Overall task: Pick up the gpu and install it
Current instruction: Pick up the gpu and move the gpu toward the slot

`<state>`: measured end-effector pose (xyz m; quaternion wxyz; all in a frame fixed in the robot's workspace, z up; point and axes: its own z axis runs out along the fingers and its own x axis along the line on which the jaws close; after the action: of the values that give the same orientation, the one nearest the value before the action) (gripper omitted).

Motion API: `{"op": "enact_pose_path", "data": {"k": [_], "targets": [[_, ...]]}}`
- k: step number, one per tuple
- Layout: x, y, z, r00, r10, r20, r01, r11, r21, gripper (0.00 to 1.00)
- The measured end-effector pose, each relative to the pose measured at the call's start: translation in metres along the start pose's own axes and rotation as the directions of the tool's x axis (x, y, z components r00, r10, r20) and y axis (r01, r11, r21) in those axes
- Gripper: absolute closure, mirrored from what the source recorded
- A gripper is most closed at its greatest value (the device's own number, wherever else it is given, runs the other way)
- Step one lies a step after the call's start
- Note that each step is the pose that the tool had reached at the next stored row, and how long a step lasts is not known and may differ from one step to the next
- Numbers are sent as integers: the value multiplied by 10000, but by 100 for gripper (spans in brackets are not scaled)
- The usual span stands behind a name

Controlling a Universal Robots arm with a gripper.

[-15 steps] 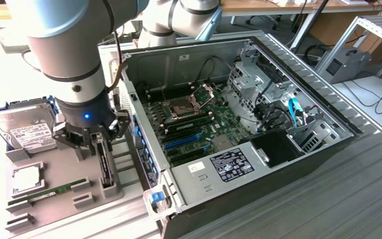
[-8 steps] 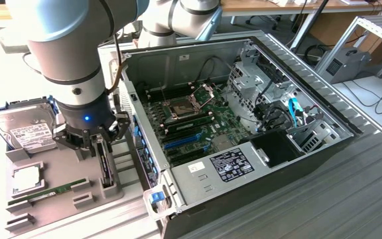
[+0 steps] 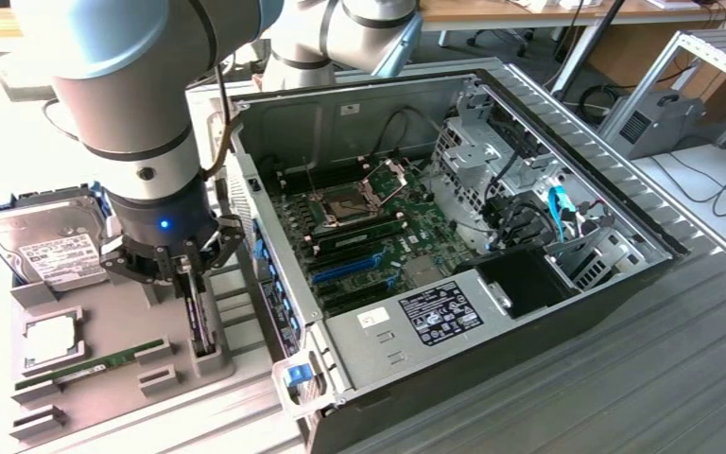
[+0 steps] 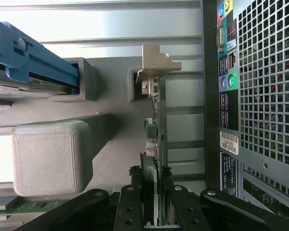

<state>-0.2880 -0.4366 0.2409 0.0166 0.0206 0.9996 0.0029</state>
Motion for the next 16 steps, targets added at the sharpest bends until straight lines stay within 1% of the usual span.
{"op": "enact_pose_path", "data": {"k": [16], "targets": [[0,0,0,10000,0,2,0,10000,-2,74]]}}
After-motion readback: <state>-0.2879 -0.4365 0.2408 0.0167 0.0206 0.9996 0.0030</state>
